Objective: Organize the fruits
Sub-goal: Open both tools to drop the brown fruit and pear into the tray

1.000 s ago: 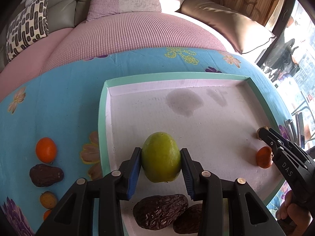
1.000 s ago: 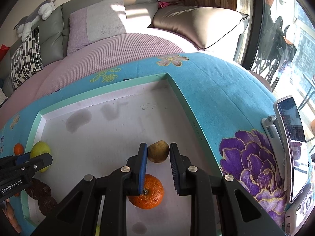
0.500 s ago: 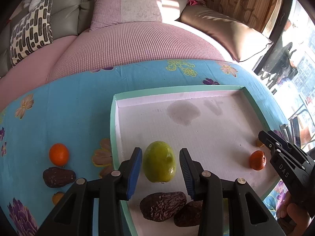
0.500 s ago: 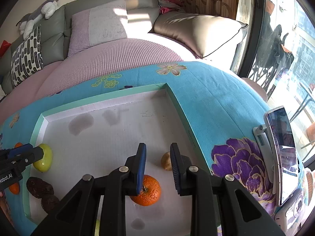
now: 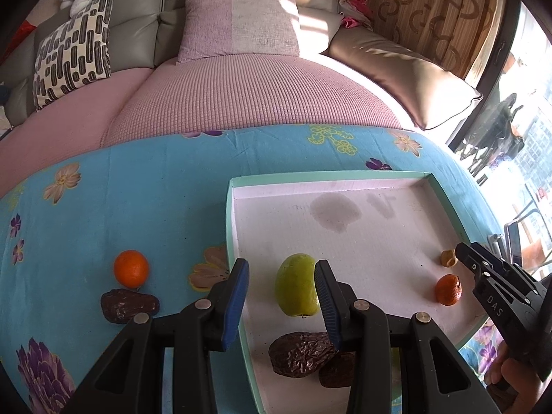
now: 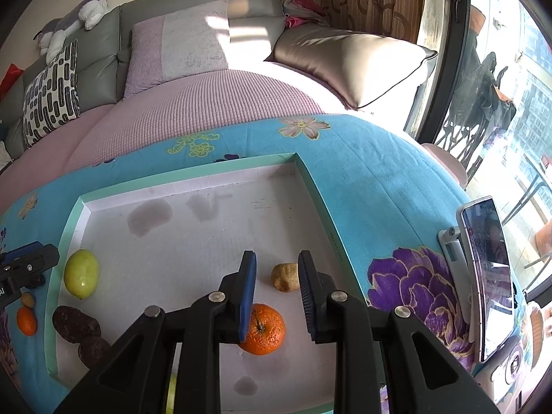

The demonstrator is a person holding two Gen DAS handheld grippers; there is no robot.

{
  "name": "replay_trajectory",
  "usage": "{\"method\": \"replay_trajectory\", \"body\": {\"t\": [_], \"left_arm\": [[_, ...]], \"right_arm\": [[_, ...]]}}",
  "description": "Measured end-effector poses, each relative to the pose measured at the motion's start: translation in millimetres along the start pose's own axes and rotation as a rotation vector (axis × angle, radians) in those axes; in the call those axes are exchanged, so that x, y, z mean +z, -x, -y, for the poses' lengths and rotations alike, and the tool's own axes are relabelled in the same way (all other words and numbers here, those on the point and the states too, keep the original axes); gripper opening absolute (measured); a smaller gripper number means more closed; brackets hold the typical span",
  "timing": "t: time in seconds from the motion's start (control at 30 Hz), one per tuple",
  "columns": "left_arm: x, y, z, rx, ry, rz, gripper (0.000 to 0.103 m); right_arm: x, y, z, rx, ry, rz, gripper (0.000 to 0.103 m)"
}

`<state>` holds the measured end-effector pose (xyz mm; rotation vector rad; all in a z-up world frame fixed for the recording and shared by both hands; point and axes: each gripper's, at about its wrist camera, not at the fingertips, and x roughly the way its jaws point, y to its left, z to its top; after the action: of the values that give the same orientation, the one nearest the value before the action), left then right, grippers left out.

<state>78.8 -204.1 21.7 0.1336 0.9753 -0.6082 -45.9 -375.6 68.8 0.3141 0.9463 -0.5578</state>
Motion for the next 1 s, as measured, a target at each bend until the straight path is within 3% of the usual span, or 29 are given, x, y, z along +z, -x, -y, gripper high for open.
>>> {"method": "replay_trajectory", "body": {"t": [0.13, 0.2, 0.33, 0.47, 0.6, 0.7, 0.8, 1.0], "left_arm": [[-1, 0, -4, 0.017, 0.011, -0.001, 0.045], [-1, 0, -6, 0.039, 0.019, -0.001, 0.065], [-1, 0, -10, 0.078, 0.028, 0.0, 0.068], [-2, -1, -16, 0.117, 0.039, 0.003, 0.08], [-3, 0, -23, 0.158, 0.056, 0.021, 0.102], [-3, 2, -26, 0.19, 0.049, 0.043, 0.103], [-4, 2, -27, 0.214, 0.042, 0.057, 0.103], [-6, 4, -36, 0.226, 0.057, 0.066, 0.103]], "right_arm": [[0, -1, -1, -0.002, 0.005, -0.002, 0.031], [0, -1, 0, -0.002, 0.003, 0.002, 0.059], [0, -1, -1, 0.007, 0.006, 0.004, 0.062], [0, -3, -5, 0.006, 0.025, 0.0, 0.074], [0, -4, -8, 0.004, 0.037, -0.002, 0.082], [-1, -5, -11, 0.01, 0.046, 0.001, 0.083], [-1, -6, -14, -0.001, 0.067, 0.006, 0.095], [-3, -5, -18, -0.018, 0.084, 0.022, 0.096]]}}
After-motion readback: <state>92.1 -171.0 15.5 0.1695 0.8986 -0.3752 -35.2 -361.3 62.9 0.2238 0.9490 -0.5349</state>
